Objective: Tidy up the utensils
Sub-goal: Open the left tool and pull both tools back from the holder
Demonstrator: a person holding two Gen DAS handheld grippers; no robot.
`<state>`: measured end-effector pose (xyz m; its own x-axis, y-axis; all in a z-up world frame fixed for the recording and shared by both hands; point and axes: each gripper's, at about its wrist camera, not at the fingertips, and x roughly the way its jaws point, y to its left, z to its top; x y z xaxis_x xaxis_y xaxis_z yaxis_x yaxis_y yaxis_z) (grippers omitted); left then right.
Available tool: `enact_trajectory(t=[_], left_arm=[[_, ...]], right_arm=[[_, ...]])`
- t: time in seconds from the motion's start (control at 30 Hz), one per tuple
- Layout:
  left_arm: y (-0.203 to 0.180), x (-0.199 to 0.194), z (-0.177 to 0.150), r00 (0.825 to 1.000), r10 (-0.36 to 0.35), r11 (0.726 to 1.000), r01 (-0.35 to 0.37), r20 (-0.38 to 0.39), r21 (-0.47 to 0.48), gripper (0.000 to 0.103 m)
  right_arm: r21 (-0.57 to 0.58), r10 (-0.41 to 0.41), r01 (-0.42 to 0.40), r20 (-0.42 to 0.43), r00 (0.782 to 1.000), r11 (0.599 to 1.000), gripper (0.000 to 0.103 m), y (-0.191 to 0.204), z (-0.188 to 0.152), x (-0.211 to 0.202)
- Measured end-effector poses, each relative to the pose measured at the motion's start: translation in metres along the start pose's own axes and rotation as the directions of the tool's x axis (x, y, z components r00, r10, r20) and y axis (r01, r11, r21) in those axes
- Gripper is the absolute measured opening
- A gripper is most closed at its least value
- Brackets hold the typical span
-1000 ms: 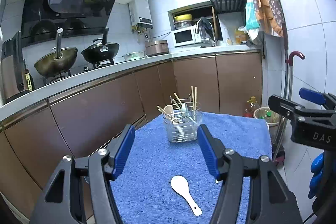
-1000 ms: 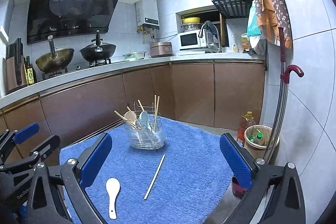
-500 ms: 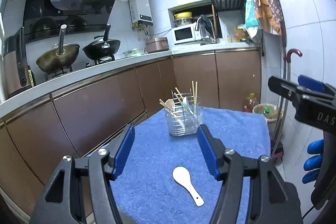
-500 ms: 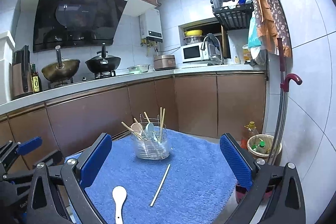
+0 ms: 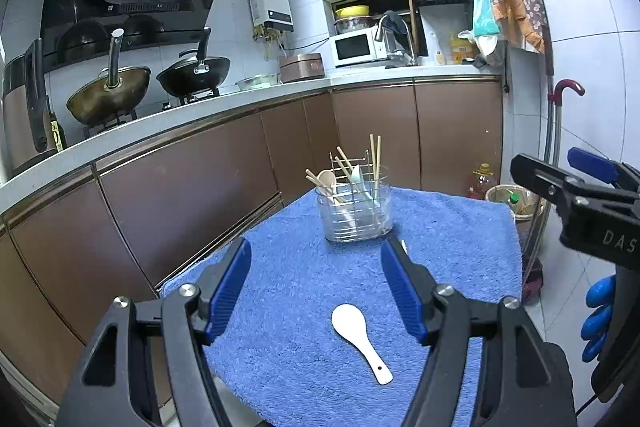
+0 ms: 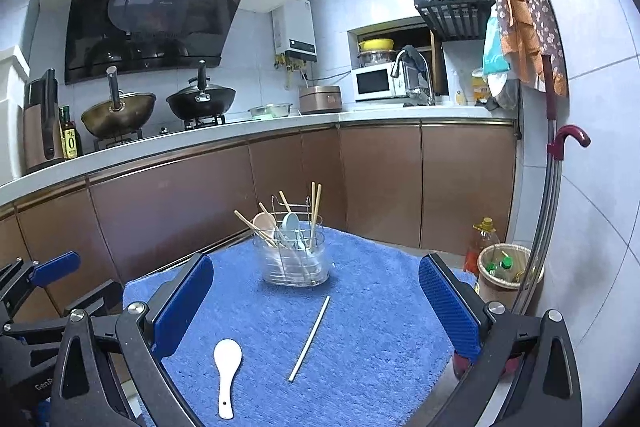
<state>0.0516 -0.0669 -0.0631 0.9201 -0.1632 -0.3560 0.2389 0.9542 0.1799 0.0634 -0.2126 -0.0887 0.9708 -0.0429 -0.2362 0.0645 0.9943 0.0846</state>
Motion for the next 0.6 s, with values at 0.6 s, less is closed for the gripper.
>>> enact_trajectory(t=[0.6], left_arm=[[0.007,0.032,-0.015,0.993,-0.048,0.999,0.045,-0.106,-0.03,0.066]], right_arm=[[0.049,0.058,-0.052,-0.133,0.989,0.997,0.103,-0.011,-0.014,0.028]])
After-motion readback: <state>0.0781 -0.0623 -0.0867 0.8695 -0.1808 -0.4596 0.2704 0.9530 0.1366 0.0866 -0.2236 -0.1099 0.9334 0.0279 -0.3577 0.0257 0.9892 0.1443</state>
